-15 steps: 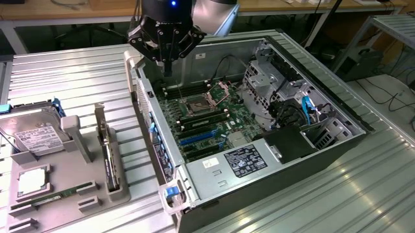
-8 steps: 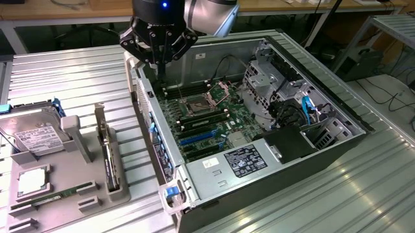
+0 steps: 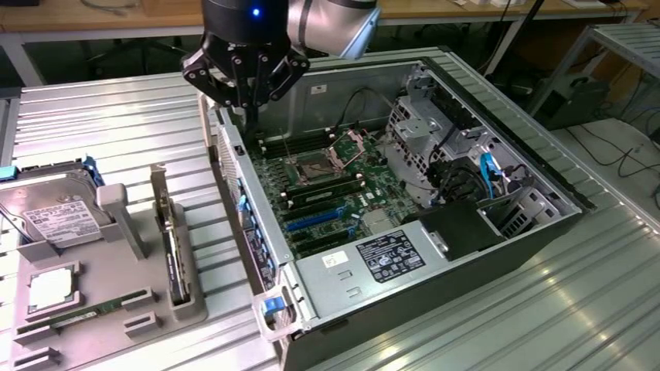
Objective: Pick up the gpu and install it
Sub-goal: 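Reach for the gpu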
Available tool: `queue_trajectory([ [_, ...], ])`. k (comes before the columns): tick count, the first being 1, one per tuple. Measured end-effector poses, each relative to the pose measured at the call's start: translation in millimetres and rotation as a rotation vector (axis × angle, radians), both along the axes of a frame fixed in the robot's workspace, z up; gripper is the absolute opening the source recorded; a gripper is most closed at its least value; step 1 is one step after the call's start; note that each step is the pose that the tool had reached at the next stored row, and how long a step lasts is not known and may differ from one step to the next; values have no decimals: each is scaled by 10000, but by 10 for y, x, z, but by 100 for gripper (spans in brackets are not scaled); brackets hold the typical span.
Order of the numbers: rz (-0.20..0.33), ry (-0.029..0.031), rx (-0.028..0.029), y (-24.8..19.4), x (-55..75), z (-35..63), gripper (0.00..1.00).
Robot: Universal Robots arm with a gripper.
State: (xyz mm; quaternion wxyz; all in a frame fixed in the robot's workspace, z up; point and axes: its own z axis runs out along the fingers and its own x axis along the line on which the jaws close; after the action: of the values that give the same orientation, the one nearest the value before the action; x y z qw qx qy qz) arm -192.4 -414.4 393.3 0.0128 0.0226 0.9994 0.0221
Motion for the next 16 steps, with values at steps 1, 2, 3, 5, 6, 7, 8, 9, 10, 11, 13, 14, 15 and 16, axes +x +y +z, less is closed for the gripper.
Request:
queue_trajectory([
  [1,36,0,0,-13,-7,0,11],
  [2,54,1,-2,-31,-13,1,11],
  [3,70,1,-2,-46,-17,1,11],
  [5,105,0,-1,-67,-30,1,11],
  [6,123,1,-1,-75,-37,1,11],
  [7,148,0,0,-83,-45,0,11],
  [8,174,0,0,-94,-57,0,11],
  [9,196,0,0,-104,-72,0,11],
  [10,215,1,-1,-112,-89,1,11],
  [11,235,-1,0,-118,-107,0,11],
  [13,300,0,-1,-143,-159,1,11],
  [14,323,-1,0,-154,-178,0,11],
  [15,345,0,0,-165,-192,0,11],
  [16,365,0,-1,-177,-205,0,11],
])
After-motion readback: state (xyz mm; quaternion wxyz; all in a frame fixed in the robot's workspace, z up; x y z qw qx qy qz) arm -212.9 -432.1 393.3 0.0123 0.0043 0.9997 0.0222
